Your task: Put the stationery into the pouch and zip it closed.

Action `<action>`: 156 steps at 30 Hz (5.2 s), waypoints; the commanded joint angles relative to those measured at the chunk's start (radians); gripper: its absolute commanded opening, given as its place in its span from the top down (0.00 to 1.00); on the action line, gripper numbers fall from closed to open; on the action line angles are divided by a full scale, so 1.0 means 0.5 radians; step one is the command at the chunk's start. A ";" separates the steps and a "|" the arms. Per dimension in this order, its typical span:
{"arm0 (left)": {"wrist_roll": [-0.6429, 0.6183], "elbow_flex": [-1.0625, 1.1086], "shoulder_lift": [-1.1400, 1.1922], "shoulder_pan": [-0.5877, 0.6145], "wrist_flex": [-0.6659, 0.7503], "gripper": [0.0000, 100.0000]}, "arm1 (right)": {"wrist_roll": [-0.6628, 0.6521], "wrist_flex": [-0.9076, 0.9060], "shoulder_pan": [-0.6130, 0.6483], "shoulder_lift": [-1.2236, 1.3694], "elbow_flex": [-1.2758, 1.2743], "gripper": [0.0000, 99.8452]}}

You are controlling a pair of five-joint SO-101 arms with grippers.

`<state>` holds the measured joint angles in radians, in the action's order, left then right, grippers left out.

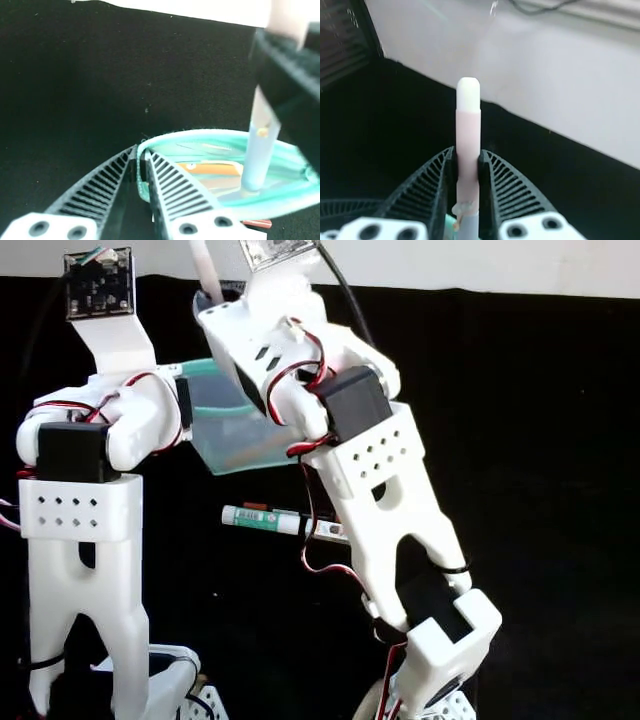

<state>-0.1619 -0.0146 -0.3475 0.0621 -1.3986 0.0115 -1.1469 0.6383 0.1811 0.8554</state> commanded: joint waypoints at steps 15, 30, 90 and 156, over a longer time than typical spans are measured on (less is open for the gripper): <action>0.006 0.044 0.020 0.149 0.031 0.99 | 0.003 -0.578 0.127 -0.186 0.084 0.99; 0.006 0.044 0.020 0.149 0.031 0.99 | -0.150 -1.076 0.256 -0.186 0.084 0.66; 0.006 0.204 0.017 0.029 0.117 0.99 | -0.488 -0.038 0.256 -1.711 -3.012 0.66; 0.009 0.207 0.020 0.029 0.114 0.99 | -1.501 0.959 0.269 0.078 -2.460 0.97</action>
<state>-0.1634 0.0514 -0.3475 0.0928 -1.3326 -0.7710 -0.6974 0.7687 0.2194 -0.4074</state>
